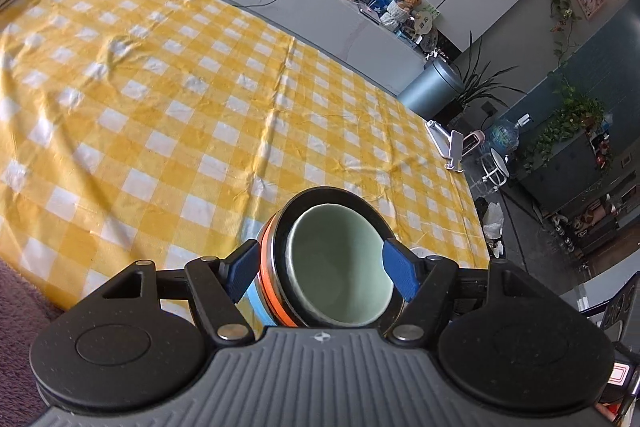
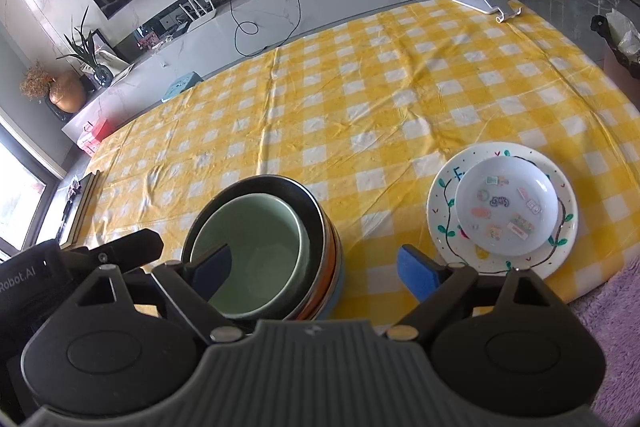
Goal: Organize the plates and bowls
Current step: 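Move both tools to the rim of the steel bowl stack, then close both tools on the steel bowl stack rim and lift it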
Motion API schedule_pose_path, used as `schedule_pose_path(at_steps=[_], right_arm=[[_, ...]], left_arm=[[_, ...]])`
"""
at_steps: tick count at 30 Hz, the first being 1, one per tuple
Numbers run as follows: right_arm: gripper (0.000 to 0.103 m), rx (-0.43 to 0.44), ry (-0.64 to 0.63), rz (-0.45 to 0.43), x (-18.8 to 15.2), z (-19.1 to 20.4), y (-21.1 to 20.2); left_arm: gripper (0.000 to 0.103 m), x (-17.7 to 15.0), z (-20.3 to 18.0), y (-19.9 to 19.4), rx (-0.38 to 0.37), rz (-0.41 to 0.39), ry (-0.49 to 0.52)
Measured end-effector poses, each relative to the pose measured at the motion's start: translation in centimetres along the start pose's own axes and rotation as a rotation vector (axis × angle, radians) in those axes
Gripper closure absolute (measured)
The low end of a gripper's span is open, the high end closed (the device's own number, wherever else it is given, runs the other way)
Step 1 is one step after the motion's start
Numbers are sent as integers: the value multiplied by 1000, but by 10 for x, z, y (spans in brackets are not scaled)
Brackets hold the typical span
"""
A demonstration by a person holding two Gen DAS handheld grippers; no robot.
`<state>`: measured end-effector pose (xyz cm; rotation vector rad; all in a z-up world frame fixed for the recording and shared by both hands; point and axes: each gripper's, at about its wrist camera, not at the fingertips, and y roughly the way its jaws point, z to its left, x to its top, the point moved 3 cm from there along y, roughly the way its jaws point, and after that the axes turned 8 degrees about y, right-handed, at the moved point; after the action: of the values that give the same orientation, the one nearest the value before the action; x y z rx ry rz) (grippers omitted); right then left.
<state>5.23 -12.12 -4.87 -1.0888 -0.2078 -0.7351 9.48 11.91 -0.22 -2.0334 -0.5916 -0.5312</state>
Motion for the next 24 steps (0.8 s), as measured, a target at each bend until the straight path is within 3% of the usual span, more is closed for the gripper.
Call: schedule_pose_path(at_steps=[3, 9, 17, 24], right_arm=[[16, -1, 34, 24, -2, -6, 9], [18, 42, 110, 85, -4, -15, 31], [35, 123, 238, 175, -9, -26, 61], [41, 143, 251, 194, -9, -26, 71]], left_arm=[[21, -5, 9, 12, -19, 35, -37], [21, -13, 22, 32, 16, 86, -64], [32, -17, 38, 48, 7, 126, -135], [40, -20, 41, 62, -15, 165, -157]])
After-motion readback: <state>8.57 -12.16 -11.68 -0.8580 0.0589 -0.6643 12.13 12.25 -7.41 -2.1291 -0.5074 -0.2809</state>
